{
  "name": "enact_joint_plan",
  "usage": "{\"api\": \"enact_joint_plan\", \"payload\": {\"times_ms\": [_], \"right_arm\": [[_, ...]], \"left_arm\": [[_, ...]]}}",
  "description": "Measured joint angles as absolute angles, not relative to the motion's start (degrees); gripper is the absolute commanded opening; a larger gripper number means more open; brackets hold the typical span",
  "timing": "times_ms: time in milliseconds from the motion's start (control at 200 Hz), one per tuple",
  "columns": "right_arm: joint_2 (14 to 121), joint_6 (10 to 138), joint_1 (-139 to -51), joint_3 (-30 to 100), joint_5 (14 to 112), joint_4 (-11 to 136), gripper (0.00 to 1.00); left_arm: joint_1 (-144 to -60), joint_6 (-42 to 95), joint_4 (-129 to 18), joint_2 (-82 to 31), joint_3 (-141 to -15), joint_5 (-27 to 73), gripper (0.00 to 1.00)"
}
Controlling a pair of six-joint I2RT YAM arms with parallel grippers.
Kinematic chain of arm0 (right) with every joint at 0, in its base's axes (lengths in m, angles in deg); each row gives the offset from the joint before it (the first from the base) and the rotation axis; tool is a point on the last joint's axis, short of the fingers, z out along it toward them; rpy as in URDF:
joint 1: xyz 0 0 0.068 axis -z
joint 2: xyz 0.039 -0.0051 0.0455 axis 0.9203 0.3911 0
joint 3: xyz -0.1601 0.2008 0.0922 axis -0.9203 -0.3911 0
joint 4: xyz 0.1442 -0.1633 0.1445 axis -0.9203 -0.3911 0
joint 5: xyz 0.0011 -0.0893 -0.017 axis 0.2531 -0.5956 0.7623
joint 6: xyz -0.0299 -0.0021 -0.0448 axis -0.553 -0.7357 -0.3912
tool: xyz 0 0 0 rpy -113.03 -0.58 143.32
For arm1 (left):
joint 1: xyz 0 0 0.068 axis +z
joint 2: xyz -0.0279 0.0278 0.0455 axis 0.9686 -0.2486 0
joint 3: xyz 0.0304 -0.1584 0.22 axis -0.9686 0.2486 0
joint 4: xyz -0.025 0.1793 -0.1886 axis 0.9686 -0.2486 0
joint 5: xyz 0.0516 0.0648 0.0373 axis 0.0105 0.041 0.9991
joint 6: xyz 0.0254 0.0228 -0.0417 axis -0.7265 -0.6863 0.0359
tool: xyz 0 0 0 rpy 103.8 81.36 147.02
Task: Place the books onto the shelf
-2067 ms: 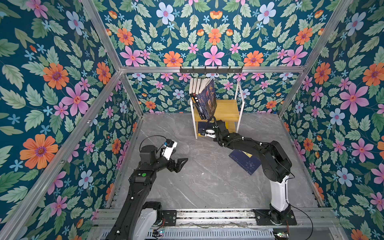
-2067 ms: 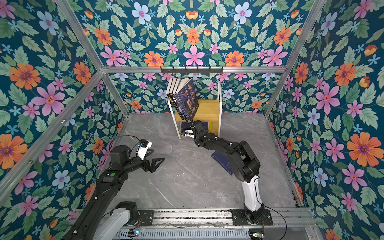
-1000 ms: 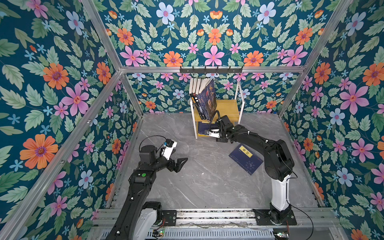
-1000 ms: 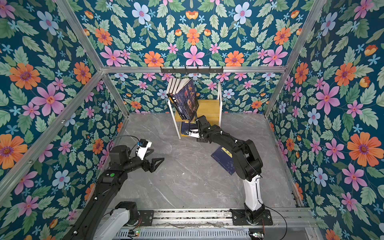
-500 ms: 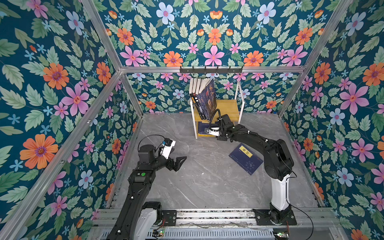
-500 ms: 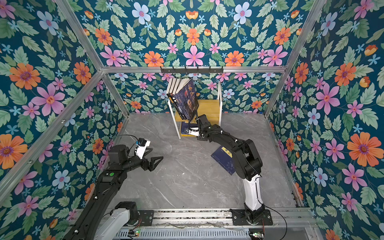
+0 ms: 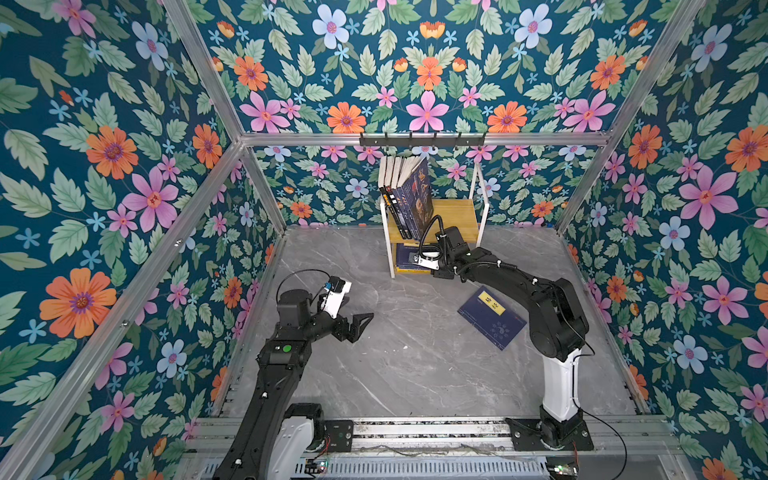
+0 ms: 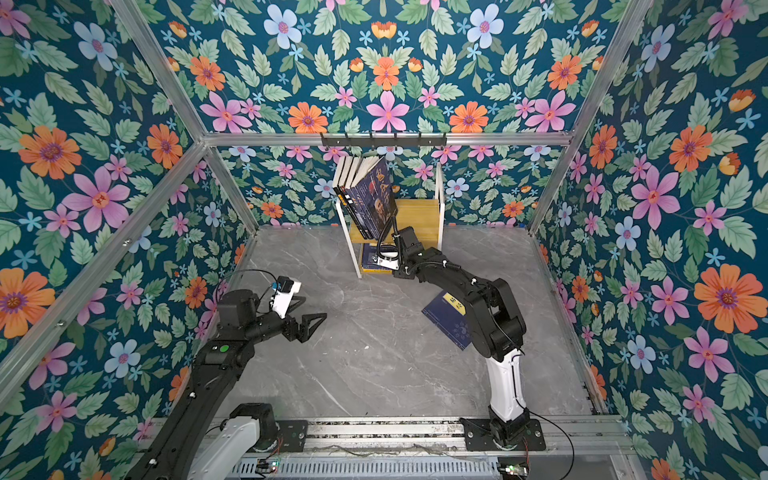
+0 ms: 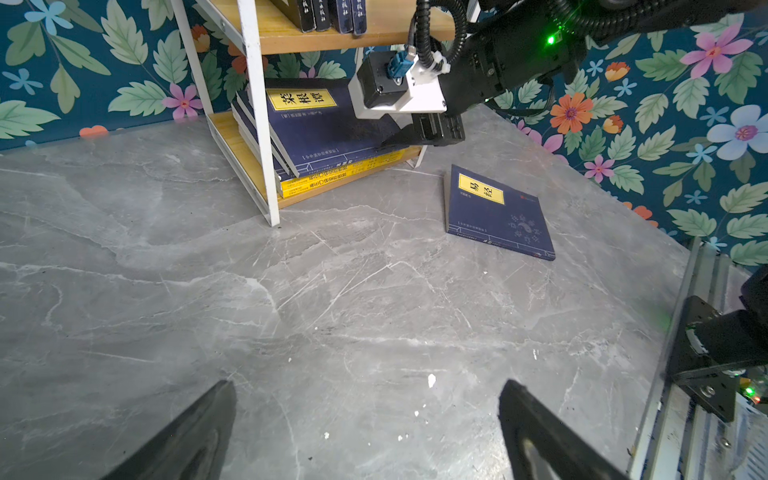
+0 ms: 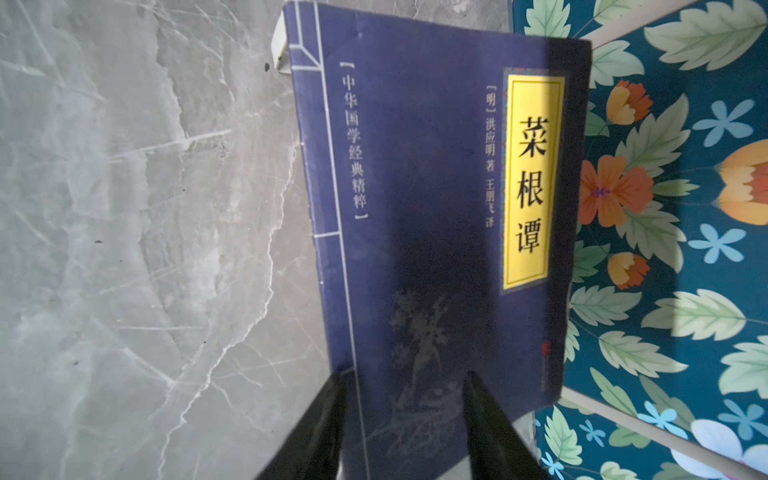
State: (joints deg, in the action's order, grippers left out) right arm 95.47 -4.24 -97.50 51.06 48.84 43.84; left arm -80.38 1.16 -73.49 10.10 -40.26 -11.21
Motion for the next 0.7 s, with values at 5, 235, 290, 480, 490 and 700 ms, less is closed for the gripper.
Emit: {"api": "enact_joint_plan", "payload": {"times_ms": [5,235,290,480,490,700], "right_arm": [[95.41,-4.22,-97.50,50.95,48.93,43.84,0.56],[96.78,-4.24,-97.28,50.97,47.62,44.40,0.49],[97.46,-4.15,-97.24,51.47,47.45,44.91,0.45],[98.16,-4.08,-97.24,53.00,46.44,45.15,0.39],[98.18,-4.08,-97.24,53.05,46.44,45.17,0.39],[98.22,-3.93,-97.30,53.07,46.55,45.21,0.41]], "left_arm": [[-80.40,1.16,-73.49,10.08,-40.26,-11.21,1.00],[-80.49,1.16,-73.40,9.31,-40.34,-11.21,1.00],[-80.49,1.16,-73.55,9.27,-40.52,-11.25,1.00],[-80.10,1.18,-73.49,9.20,-40.56,-11.23,1.00],[-80.10,1.20,-73.51,9.20,-40.56,-11.25,1.00],[-79.64,1.75,-73.09,9.11,-40.30,-11.41,1.00]]}}
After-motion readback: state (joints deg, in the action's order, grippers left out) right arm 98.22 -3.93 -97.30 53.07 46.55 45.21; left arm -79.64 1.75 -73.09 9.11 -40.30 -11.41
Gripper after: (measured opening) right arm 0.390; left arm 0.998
